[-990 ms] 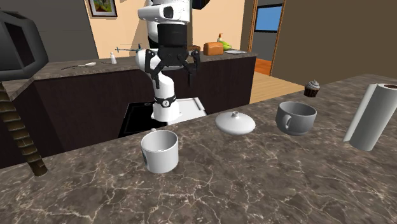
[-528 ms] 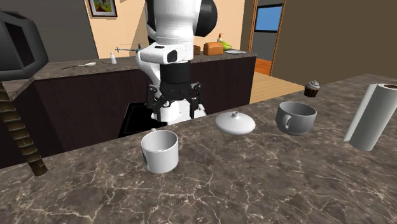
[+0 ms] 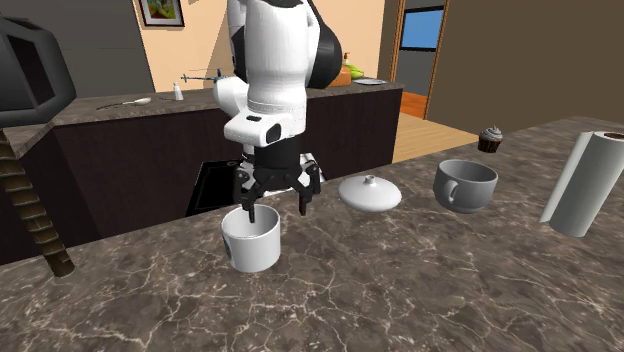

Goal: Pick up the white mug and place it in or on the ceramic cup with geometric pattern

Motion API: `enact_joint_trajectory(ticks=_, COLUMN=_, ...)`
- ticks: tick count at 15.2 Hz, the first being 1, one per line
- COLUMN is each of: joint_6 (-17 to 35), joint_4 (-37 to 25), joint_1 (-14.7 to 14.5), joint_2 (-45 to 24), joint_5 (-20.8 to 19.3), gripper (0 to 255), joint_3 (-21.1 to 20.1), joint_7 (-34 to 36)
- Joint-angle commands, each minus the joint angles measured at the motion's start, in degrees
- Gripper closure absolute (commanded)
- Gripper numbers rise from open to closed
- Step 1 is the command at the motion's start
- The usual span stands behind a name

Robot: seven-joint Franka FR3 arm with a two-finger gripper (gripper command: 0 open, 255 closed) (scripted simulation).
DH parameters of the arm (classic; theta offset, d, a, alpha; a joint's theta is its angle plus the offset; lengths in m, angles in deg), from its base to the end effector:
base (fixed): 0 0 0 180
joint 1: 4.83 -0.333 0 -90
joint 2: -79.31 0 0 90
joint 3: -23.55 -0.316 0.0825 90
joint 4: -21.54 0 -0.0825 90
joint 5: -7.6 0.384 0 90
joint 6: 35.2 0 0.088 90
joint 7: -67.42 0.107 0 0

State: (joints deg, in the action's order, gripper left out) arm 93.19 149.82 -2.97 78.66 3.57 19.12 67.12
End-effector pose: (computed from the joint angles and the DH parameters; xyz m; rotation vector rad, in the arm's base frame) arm 0.5232 0.0214 0.3632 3.0839 0.1451 -0.0128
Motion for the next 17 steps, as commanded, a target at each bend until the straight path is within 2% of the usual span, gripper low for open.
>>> enact_joint_trajectory(ticks=1, joint_6=2.0, joint_4=0.8, joint_1=0.1, joint_2=-1.2, joint_5=-0.2, gripper=0, joint_3=0.1, joint_7=0.1)
enact_joint_trajectory(ticks=9, joint_6=2.0, joint_4=0.8, joint_1=0.1, joint_2=-1.2, joint_5=-0.2, gripper=0, joint_3=0.1, joint_7=0.1)
enact_joint_trajectory(ticks=10, joint_6=2.0, joint_4=0.8, joint_1=0.1, joint_2=-1.2, joint_5=-0.2, gripper=255, joint_3=0.1, joint_7=0.1)
enact_joint_trajectory(ticks=17, joint_6=2.0, joint_4=0.8, joint_1=0.1, joint_2=-1.2, joint_5=-0.2, gripper=255, joint_3=0.1, joint_7=0.1)
